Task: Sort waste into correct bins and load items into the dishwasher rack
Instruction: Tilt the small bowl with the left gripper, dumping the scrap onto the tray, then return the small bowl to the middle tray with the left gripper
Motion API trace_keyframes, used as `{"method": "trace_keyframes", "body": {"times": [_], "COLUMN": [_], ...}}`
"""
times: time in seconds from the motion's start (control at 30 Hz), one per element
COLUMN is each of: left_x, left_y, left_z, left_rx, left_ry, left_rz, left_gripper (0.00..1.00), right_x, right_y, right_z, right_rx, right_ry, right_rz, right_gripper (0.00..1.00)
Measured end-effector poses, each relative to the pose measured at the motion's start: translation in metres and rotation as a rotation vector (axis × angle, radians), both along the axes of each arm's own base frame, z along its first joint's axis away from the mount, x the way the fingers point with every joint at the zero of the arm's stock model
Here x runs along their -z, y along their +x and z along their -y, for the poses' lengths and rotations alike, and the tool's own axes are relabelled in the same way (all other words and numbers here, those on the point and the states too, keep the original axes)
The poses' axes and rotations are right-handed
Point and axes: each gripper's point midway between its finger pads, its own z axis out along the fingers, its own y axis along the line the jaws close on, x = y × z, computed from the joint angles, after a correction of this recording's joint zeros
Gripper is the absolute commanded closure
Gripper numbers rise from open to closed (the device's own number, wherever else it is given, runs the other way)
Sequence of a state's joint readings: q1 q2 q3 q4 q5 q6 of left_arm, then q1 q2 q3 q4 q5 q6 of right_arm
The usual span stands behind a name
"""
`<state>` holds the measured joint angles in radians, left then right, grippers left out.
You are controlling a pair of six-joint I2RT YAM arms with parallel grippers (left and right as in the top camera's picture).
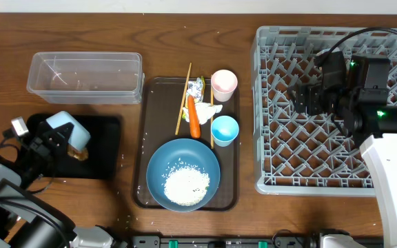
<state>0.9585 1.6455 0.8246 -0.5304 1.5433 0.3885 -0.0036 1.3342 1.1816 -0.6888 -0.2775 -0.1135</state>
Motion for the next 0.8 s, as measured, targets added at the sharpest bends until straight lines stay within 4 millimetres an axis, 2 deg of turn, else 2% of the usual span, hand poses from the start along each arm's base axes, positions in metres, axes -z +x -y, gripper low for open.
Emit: {"method": "trace_keyframes", "body": {"times": [0.27, 0.43, 0.53, 0.63, 0.8], "left_x": [-0.005, -0.040, -0.074, -0.095, -0.112], "left_y": [0.002, 0.017, 0.027, 0.032, 0.039], "left_z": [0.003, 0.018, 0.037, 0.063, 0.109], "left_rx": [0.011, 0.062, 0.083, 0.090, 0.080], "left_ry": [0.013, 0.165, 0.326, 0.465, 0.656], "left_rz": [0.012, 0.012, 0.019, 0.008, -0.003], "left_gripper": [0.94, 0.94, 0.94, 0.94, 0.94], "right_x": [0.000, 0.000, 0.000, 0.000, 0.000], "right_y": [0.000, 0.000, 0.000, -0.001, -0.001], "right_z": [0.000, 0.000, 0.000, 0.000, 0.000], "right_rx": [0.000, 0.000, 0.000, -0.001, -0.001], "right_ry": [0.000, 0.000, 0.000, 0.001, 0.001], "right_rz": [-0.001, -0.003, -0.002, -0.003, -0.003], "right_gripper": [0.18, 0.17, 0.16, 0.16, 0.16]}}
